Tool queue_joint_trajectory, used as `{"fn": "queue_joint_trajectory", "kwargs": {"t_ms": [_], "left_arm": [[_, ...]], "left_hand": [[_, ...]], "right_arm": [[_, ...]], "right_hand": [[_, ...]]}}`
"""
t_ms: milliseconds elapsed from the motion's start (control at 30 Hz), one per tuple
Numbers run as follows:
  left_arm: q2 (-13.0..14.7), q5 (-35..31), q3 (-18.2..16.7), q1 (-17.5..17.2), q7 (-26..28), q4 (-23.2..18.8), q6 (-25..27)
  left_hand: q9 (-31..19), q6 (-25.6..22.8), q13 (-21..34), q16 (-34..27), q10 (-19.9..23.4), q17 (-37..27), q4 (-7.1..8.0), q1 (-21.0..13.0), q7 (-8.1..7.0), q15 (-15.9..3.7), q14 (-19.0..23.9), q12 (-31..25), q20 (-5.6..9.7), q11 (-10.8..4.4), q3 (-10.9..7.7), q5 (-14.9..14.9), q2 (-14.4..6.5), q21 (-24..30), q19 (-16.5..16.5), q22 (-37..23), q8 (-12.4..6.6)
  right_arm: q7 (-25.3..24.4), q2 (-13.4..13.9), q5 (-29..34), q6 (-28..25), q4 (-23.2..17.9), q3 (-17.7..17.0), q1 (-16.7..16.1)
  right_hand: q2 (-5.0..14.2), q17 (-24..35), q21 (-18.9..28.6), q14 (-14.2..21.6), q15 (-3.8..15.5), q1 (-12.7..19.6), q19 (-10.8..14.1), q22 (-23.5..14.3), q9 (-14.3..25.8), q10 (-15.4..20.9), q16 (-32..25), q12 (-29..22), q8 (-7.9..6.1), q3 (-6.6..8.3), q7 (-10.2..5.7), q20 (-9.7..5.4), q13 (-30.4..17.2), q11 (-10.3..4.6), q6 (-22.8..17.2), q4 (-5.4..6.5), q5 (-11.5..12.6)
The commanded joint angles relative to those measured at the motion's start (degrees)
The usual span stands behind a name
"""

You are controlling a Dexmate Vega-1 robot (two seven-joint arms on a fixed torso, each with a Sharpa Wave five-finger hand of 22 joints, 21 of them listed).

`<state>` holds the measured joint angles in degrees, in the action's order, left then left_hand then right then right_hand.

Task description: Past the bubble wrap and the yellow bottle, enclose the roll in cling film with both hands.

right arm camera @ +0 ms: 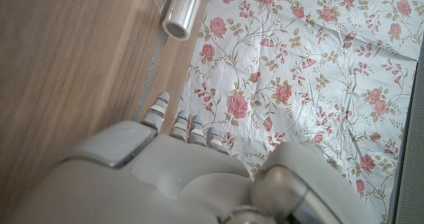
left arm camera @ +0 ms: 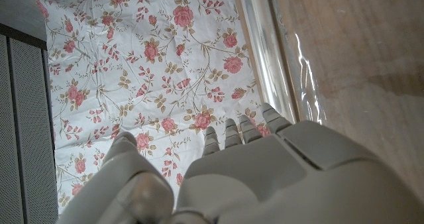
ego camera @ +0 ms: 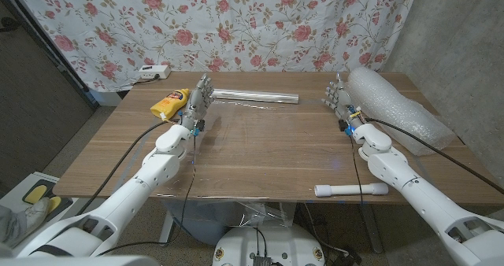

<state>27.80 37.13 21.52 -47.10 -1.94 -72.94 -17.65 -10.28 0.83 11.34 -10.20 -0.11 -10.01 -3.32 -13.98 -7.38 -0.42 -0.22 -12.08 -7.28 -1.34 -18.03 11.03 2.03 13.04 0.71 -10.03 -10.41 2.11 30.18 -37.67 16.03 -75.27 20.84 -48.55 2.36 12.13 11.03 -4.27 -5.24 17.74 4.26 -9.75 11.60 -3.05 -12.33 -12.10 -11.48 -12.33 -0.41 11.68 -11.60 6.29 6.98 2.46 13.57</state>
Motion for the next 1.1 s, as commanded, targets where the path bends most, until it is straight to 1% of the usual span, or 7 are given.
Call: {"fn": "queue_joint_trajectory", "kwargs": {"t_ms": [33, 367, 500, 800, 900, 1067, 1100], "left_arm": [[0.1, -0.1, -0.1, -1.2, 0.4, -1.0, -0.9], [-0.3, -1.7, 0.3, -2.4, 4.0, -4.3, -0.2], [0.0, -2.9, 1.1, -1.5, 3.7, -3.8, 0.1], [-2.9, -2.3, 1.2, -1.9, 4.2, -1.2, -2.9], [-2.6, -2.7, 1.1, -2.0, 4.3, -1.1, -3.2], [-2.9, -0.4, 0.4, -0.9, 0.0, 1.9, -4.8], [-3.4, 0.5, -0.5, -2.6, 0.6, 0.4, -6.9]], "left_hand": [[-0.1, 0.1, 0.2, -0.4, 0.2, -0.3, -0.27, -0.7, -0.44, 0.04, -0.6, -0.3, -0.14, -0.56, -0.3, 0.4, -0.2, -0.1, 0.2, 0.0, -0.43], [-0.1, 0.1, 0.2, -0.4, 0.4, -0.3, -0.35, -0.6, -0.49, 0.09, -0.7, -0.4, -0.09, -0.59, -0.25, 0.3, -0.2, -0.3, 0.3, -0.1, -0.43], [-0.1, 0.0, 0.2, -0.5, 0.5, -0.3, -0.38, -0.6, -0.45, 0.11, -0.6, -0.4, -0.08, -0.62, -0.22, 0.3, -0.2, -0.4, 0.3, -0.1, -0.45], [-0.1, 0.1, 0.2, -0.5, 0.3, -0.3, -0.46, -0.5, -0.53, 0.13, -0.7, -0.4, -0.1, -0.59, -0.17, 0.3, -0.2, -0.5, 0.3, -0.1, -0.42], [-0.1, 0.1, 0.2, -0.5, 0.4, -0.3, -0.47, -0.5, -0.55, 0.1, -0.7, -0.4, -0.07, -0.44, -0.16, 0.3, -0.2, -0.6, 0.3, -0.1, -0.42], [-0.1, 0.0, 0.1, -0.5, 0.5, -0.3, -0.51, -0.5, -0.55, 0.16, -0.7, -0.4, -0.03, -0.51, -0.14, 0.3, -0.3, -0.7, 0.3, -0.1, -0.44], [-0.1, 0.0, 0.1, -0.4, 0.5, -0.3, -0.51, -0.5, -0.5, 0.14, -0.7, -0.4, -0.02, -0.5, -0.14, 0.3, -0.3, -0.7, 0.3, -0.1, -0.44]], "right_arm": [[-0.9, 1.9, 1.7, 0.7, -3.1, -0.2, -1.7], [-0.8, 4.5, 3.4, 1.3, -6.0, -0.6, -3.0], [-0.2, 5.2, 3.2, 0.8, -6.1, -0.8, -2.8], [2.9, 4.4, 2.1, 2.6, -2.5, -1.0, -0.9], [3.4, 4.2, 1.1, 2.6, -2.5, -1.3, -1.1], [3.3, 4.3, 1.9, 3.3, -3.0, -1.1, -1.2], [2.7, 4.3, 1.9, 3.4, -4.0, -1.2, -1.7]], "right_hand": [[0.06, 0.1, 0.1, -0.5, 0.05, 0.9, -0.2, -0.2, 0.2, 0.8, -0.1, -0.4, -0.3, 0.01, 0.08, 0.41, -0.3, 0.08, 0.8, -0.34, 0.2], [0.2, 0.1, 0.0, -0.6, -0.03, 1.4, -0.3, -0.2, 0.2, 0.9, 0.0, -0.4, -0.28, 0.16, 0.12, 0.4, -0.3, 0.24, 0.9, -0.58, 0.2], [0.28, 0.0, 0.0, -0.6, 0.01, 1.7, -0.4, -0.2, 0.2, 1.0, 0.0, -0.4, -0.3, 0.25, 0.08, 0.39, -0.3, 0.5, 0.9, -0.71, 0.2], [0.36, 0.0, 0.0, -0.8, 0.03, 2.0, -0.5, -0.2, 0.2, 0.9, 0.1, -0.3, -0.29, 0.35, 0.1, 0.38, -0.3, 0.6, 1.0, -0.91, 0.2], [0.39, 0.0, 0.0, -0.8, 0.03, 2.2, -0.5, -0.2, 0.2, 0.9, 0.1, -0.3, -0.29, 0.38, 0.13, 0.38, -0.3, 0.65, 1.0, -0.97, 0.2], [0.44, 0.0, -0.1, -0.9, -0.07, 2.4, -0.6, -0.2, 0.2, 0.8, 0.1, -0.3, -0.3, 0.44, 0.18, 0.39, -0.3, 0.7, 1.0, -1.07, 0.1], [0.45, 0.0, -0.1, -0.9, -0.07, 2.4, -0.6, -0.2, 0.2, 0.8, 0.1, -0.3, -0.3, 0.45, 0.18, 0.39, -0.3, 0.67, 1.0, -1.1, 0.1]]}}
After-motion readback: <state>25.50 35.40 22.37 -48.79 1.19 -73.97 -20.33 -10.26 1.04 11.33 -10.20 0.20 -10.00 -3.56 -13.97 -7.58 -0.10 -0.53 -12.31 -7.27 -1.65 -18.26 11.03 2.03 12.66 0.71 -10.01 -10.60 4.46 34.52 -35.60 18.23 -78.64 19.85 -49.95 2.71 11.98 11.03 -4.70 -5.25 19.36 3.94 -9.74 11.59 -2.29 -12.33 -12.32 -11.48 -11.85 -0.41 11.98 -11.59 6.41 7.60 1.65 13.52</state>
